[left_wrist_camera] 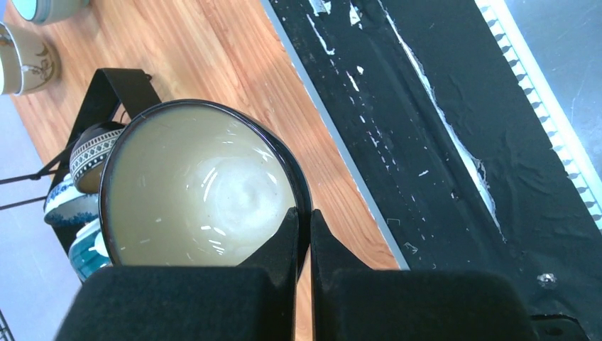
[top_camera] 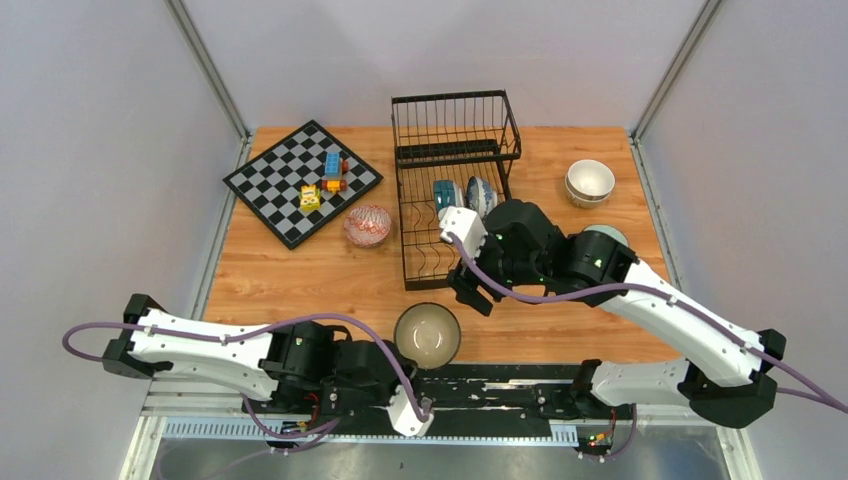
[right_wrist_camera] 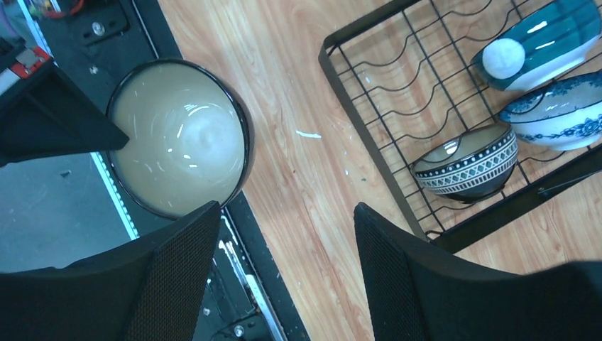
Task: Unload the bowls from the dish rack
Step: Place the bowl at the center of the board.
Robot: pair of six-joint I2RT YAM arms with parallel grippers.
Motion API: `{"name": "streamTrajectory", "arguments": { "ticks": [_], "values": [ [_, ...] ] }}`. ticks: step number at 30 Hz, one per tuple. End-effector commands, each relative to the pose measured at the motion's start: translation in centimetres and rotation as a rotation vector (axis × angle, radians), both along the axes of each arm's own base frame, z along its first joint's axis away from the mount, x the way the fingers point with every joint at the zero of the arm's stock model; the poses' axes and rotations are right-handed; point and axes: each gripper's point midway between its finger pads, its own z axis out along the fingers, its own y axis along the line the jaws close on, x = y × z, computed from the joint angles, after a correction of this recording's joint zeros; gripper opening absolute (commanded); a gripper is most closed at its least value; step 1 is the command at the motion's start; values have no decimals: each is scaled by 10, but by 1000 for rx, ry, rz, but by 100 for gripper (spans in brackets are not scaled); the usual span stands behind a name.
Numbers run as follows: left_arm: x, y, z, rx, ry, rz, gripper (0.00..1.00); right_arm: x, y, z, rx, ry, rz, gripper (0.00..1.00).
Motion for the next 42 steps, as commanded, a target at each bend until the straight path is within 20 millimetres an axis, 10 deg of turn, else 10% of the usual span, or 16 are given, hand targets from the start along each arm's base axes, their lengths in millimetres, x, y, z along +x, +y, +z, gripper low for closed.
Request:
{"name": "streamTrajectory", "arguments": {
  "ticks": [1, 42],
  "values": [
    [5, -22, 28, -156, -76, -18, 0, -9, -3, -20, -76, -3, 27, 70],
    [-2, -30, 22, -215, -14, 16, 0, -33, 34, -105, -182, 149, -12, 21]
  ]
}}
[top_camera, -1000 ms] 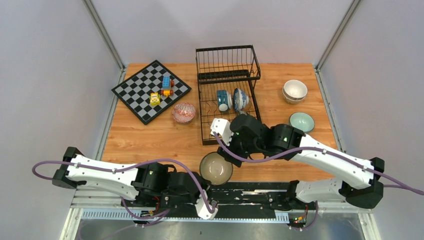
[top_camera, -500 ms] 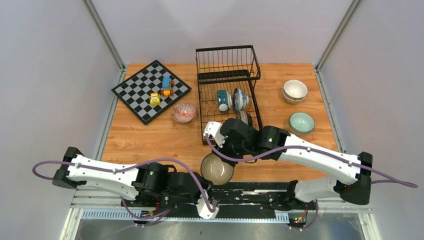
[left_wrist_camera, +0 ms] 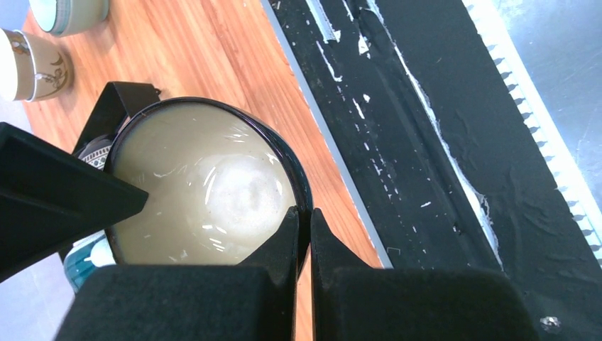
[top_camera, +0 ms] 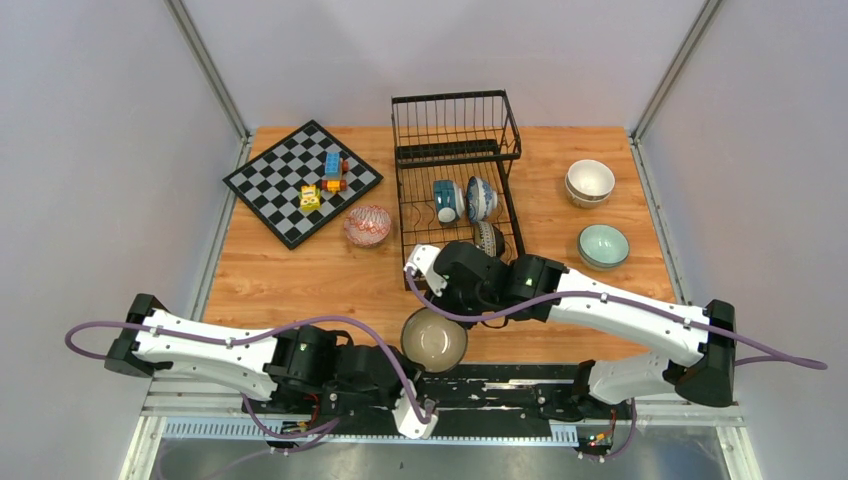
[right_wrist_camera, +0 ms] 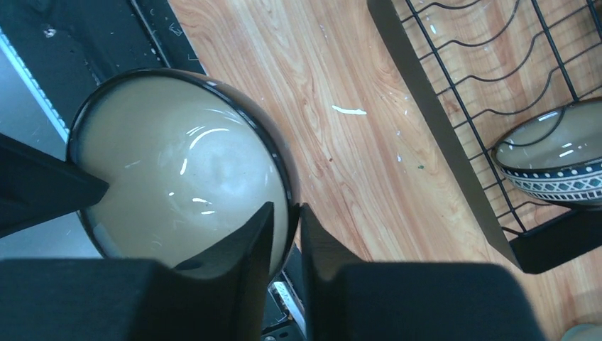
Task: Unload the bowls from the dish rack
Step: Place the bowl at the center of the board.
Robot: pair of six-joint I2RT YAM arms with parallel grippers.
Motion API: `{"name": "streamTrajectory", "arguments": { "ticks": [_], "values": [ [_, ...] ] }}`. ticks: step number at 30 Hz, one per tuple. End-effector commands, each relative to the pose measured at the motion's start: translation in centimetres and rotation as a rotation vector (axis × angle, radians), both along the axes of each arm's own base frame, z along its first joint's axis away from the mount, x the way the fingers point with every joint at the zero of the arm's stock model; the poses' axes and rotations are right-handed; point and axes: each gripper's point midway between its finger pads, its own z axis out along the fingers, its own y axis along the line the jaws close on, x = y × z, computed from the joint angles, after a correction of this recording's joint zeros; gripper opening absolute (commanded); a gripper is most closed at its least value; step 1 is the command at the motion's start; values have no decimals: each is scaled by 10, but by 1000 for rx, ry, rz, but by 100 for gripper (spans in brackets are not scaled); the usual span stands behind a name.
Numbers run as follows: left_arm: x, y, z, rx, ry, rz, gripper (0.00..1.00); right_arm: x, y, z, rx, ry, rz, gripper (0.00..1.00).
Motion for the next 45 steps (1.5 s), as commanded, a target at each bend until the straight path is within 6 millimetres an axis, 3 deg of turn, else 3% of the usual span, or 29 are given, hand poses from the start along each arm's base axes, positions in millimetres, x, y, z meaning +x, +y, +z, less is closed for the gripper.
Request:
{"name": "streamTrajectory", "arguments": {
  "ticks": [1, 5, 9, 15, 21, 31, 34, 37, 42, 45],
  "values": [
    [3, -15, 29, -140, -19, 19, 0, -8, 2, -8, -12, 28, 2, 17],
    [3, -15, 27, -149, -10, 26, 0, -7, 1, -12, -23, 33, -9, 0],
    [4, -16, 25, -152, -5, 37, 0, -7, 1, -15, -28, 43, -29, 0],
    [11, -17, 23, -180, 2, 103, 2, 8, -10, -14, -39, -16, -139, 0],
    [17, -14, 9, -188, 33, 191, 33, 17, -20, -15, -20, -56, -233, 0],
    [28, -9, 11, -281, 78, 311, 61, 25, -40, -17, -5, -105, -330, 0],
    [43, -4, 21, -377, 120, 472, 70, 32, -55, -22, -1, -114, -423, 0],
    [65, 6, 35, -492, 153, 699, 98, 43, -73, -22, 53, -108, -545, 0],
    [96, 29, 60, -757, 269, 1100, 100, 55, -98, -20, 192, -65, -718, 0],
    [103, 35, 68, -907, 387, 1247, 100, 62, -112, -19, 250, -53, -806, 0]
  ]
}}
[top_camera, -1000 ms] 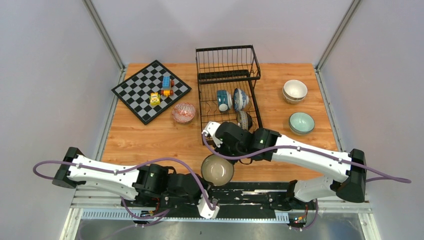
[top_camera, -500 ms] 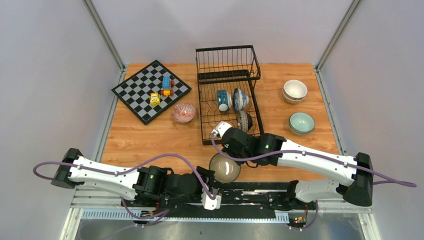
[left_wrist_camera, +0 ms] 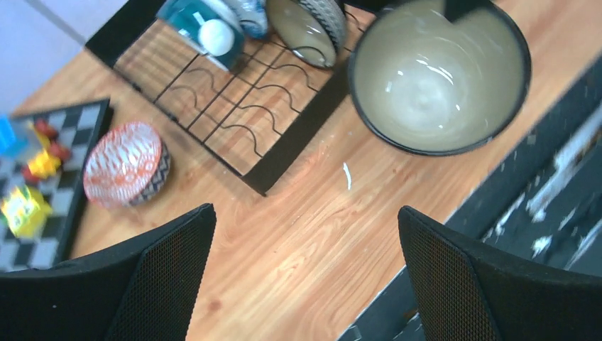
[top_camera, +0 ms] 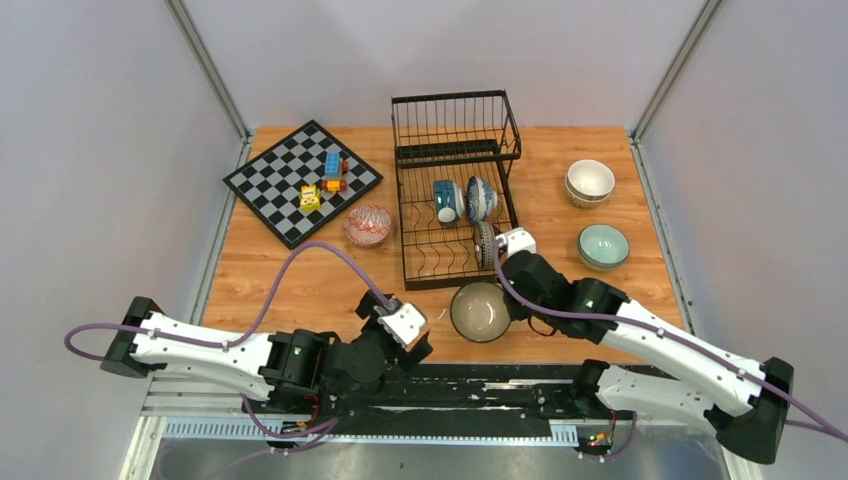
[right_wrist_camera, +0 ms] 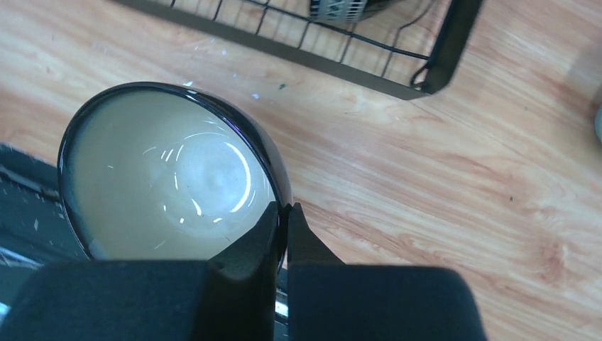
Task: Unload the bowls from the dish rack
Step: Place the bowl at the center of the board.
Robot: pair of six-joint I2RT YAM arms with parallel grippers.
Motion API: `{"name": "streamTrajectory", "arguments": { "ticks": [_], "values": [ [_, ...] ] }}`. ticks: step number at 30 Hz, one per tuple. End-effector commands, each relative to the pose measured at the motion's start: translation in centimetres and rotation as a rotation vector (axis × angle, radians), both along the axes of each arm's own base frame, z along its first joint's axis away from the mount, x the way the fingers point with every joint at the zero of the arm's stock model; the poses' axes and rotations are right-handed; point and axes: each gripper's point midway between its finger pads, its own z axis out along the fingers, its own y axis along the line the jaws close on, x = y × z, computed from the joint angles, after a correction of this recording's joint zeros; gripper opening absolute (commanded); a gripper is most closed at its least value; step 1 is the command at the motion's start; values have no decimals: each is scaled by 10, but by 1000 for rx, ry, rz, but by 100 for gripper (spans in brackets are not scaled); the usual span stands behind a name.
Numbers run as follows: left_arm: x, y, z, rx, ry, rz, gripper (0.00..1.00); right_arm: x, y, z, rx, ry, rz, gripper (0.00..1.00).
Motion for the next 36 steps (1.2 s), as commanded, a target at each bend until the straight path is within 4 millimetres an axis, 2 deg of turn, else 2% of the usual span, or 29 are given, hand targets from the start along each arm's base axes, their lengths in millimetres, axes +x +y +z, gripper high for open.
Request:
{"name": "streamTrajectory", "arguments": {
  "ticks": [1, 4, 6, 8, 12, 17, 21, 29, 33, 36],
  "values": [
    [21, 12, 32, -405, 140, 325, 100, 17, -4, 19, 193, -42, -170, 0],
    [31, 9, 36, -581, 245, 413, 100, 20, -10, 20, 233, -37, -238, 0],
    [42, 21, 25, -657, 344, 583, 100, 22, -12, 18, 254, -28, -280, 0],
    [51, 22, 20, -703, 431, 699, 100, 23, -13, 16, 265, -18, -311, 0],
    [53, 1, 25, -770, 565, 758, 100, 26, -14, 15, 288, -4, -362, 0],
    [53, -17, 31, -847, 639, 772, 100, 31, -12, 15, 312, 4, -416, 0],
    [50, -31, 22, -806, 671, 782, 100, 33, -8, 13, 318, 26, -438, 0],
    [48, -54, -16, -636, 735, 793, 99, 33, 2, 15, 332, 55, -424, 0],
    [52, -55, -31, -588, 753, 829, 93, 32, 4, 18, 343, 58, -417, 0],
    [54, -57, -38, -575, 762, 849, 84, 32, 5, 18, 345, 59, -418, 0]
  ]
}}
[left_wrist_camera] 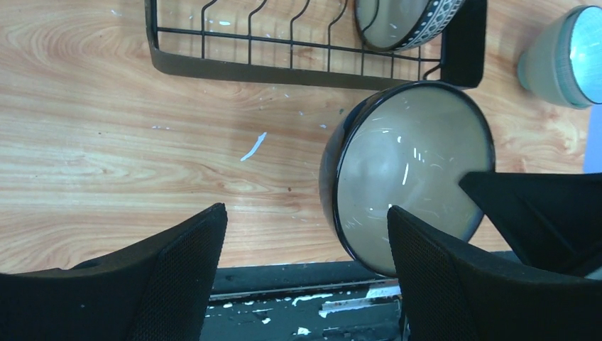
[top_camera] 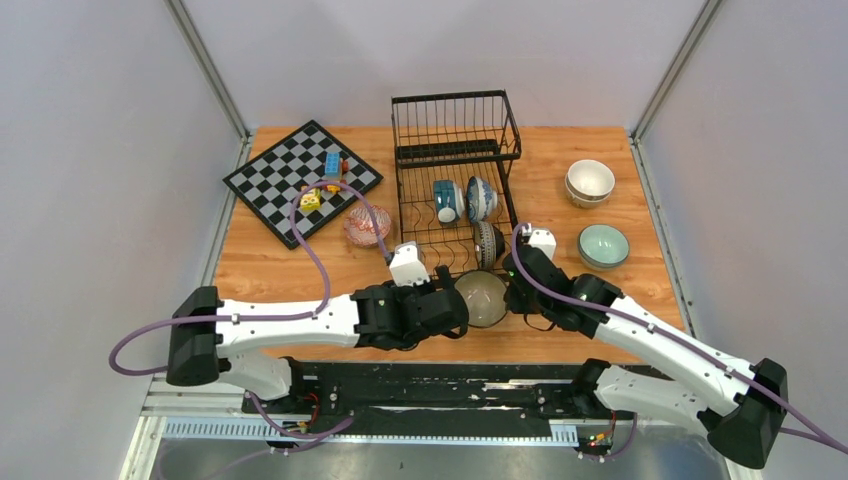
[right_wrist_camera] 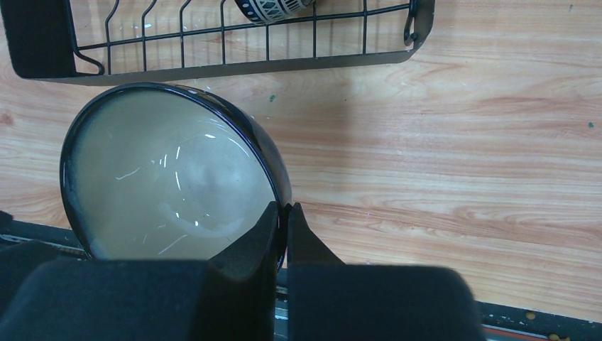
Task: Unload the bowls from the dish rack
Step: Place the bowl at the center of the board.
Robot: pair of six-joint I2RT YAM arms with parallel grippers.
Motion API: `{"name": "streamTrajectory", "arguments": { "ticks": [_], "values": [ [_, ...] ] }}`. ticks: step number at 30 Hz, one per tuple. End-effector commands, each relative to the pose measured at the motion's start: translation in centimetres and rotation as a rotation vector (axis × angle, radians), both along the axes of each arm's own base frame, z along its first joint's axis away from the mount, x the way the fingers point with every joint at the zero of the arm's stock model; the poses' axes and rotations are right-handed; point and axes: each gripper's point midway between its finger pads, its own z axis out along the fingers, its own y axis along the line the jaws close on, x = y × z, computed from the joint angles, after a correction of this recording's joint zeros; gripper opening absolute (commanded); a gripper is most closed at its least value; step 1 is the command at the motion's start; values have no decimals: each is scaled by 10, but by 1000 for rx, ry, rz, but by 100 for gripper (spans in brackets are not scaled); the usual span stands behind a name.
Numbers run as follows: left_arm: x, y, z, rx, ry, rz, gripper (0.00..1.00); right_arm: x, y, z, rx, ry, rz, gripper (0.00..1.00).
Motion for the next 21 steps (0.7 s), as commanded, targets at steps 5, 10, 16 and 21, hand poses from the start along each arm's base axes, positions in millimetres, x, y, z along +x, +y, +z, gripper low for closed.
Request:
{"name": "streamTrajectory", "arguments": {
  "ticks": [5, 10, 16, 21],
  "values": [
    [7, -13, -6, 3, 30, 16, 69, 14, 19, 34, 138, -65, -29, 0],
    [9, -20, -14, 13, 42, 1, 57, 13, 20, 35, 149, -62, -22, 0],
    [10, -24, -23, 29, 63, -7, 47, 11, 23, 34, 162, -46, -22, 0],
    [10, -23, -27, 39, 72, -3, 40, 11, 25, 33, 158, -42, -18, 0]
  ]
}}
